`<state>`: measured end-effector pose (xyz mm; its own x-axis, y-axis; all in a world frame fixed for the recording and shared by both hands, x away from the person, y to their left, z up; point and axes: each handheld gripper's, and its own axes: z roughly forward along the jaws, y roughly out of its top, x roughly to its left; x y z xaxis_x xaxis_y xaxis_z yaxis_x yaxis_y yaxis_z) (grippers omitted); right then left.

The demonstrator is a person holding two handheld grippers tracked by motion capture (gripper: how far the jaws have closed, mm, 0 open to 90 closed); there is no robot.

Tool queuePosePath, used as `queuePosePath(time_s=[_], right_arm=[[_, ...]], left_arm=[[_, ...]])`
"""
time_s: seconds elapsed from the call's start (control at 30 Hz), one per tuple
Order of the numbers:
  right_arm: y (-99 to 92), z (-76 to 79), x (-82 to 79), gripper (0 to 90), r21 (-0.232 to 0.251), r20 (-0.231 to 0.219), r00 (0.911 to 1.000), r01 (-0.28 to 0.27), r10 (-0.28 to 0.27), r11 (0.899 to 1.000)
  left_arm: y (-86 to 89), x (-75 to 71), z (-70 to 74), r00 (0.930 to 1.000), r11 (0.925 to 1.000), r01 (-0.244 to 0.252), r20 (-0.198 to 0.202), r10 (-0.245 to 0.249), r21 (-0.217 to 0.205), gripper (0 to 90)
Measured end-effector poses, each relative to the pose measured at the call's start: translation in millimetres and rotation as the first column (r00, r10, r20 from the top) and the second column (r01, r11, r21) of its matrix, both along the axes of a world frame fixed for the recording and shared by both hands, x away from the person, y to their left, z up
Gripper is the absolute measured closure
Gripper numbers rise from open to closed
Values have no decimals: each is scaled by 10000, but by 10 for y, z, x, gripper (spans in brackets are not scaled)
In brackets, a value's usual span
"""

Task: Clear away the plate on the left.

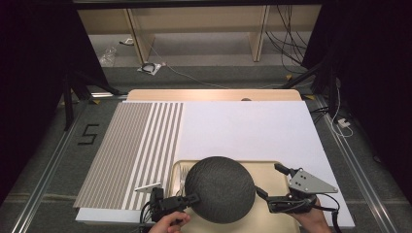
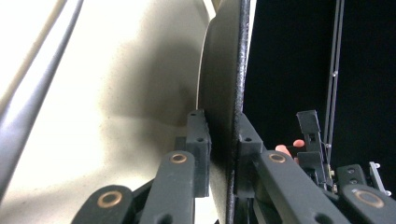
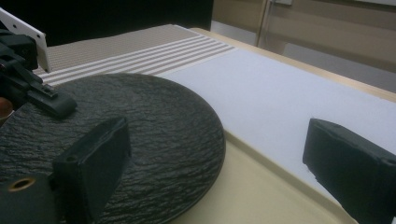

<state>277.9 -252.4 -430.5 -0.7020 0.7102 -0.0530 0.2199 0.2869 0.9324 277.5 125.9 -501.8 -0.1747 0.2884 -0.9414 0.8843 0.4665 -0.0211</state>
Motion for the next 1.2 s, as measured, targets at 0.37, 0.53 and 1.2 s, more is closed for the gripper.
queuePosePath(time_s=[0.37,0.53,1.2], right_arm=[[1,0,-1,87,-1,-2,10000,-15,15,10000],[3,0,-1,87,-12,2,10000,-19,19,10000],[6,-2,-1,87,43,-9,10000,-11,11,10000]], left_arm=[[-65,-6,-24,9996,9995,293,-12,-293,121,802],[-100,-15,-41,9986,9984,528,5,-528,187,802],[-236,-30,-90,9956,9954,912,-224,-905,302,804]])
